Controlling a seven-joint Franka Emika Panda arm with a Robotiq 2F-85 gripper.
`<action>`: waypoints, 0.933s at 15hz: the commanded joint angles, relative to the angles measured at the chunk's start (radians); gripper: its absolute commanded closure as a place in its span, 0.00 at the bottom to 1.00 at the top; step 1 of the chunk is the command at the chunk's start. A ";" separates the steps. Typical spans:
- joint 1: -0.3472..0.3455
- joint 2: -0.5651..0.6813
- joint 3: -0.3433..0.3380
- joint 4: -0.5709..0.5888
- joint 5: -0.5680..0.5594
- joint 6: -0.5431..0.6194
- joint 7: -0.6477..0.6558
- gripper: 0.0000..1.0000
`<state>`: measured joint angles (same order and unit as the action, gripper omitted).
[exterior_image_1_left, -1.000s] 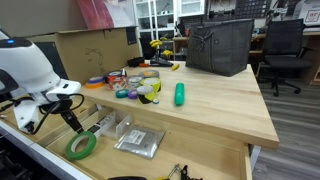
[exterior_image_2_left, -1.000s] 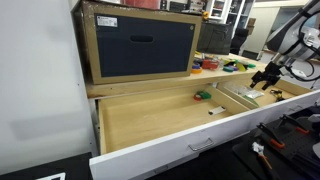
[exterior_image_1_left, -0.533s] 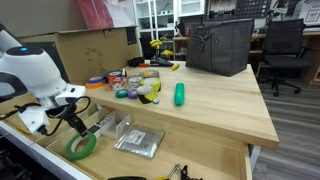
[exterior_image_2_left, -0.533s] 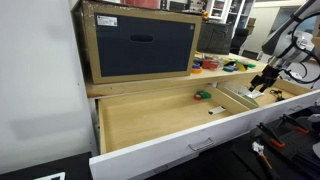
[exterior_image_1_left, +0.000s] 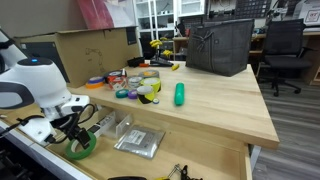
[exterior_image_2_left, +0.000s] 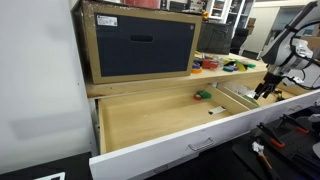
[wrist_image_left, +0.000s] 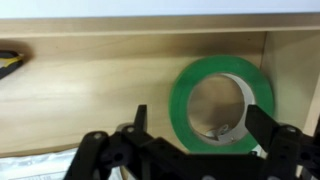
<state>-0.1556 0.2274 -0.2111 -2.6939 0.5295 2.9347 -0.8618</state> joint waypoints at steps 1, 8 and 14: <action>-0.004 0.045 -0.026 0.021 -0.045 0.074 -0.027 0.00; -0.013 0.108 0.028 0.063 -0.013 0.204 0.011 0.00; -0.016 0.136 0.089 0.092 0.000 0.191 0.027 0.00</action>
<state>-0.1623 0.3448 -0.1521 -2.6191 0.5123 3.1092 -0.8400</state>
